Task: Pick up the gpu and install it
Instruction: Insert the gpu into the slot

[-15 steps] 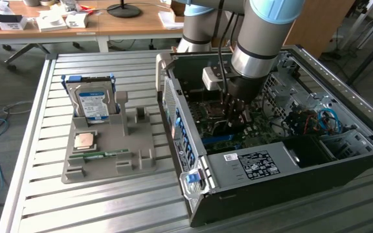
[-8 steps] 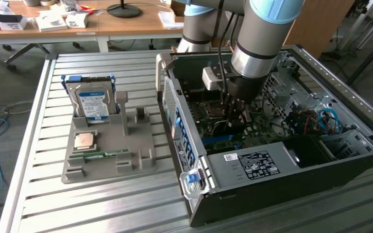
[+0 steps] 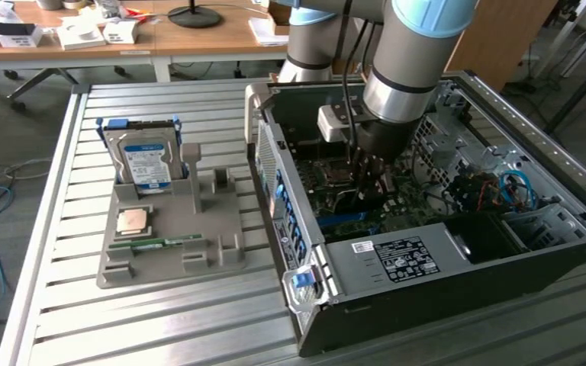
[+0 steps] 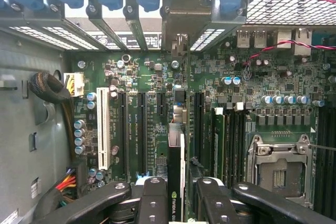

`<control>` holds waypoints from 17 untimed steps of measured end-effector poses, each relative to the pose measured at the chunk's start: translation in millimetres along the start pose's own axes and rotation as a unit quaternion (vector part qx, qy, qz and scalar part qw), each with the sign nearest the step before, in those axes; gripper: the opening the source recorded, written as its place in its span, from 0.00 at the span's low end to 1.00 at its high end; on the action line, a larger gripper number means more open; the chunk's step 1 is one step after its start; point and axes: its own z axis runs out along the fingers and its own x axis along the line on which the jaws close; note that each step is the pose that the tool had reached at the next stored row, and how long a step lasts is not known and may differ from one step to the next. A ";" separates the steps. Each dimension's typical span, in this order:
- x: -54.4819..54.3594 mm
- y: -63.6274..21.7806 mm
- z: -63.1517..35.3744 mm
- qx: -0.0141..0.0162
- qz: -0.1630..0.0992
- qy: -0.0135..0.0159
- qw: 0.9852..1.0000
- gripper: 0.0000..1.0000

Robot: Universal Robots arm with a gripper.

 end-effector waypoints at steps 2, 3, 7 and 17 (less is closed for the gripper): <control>0.0 0.1 0.1 0.000 0.001 0.000 1.000 0.26; 0.0 0.2 0.1 0.000 0.001 0.000 1.000 0.26; 0.0 0.7 0.2 0.000 0.003 0.000 1.000 0.26; 0.0 1.2 0.9 0.000 0.010 0.001 1.000 0.26</control>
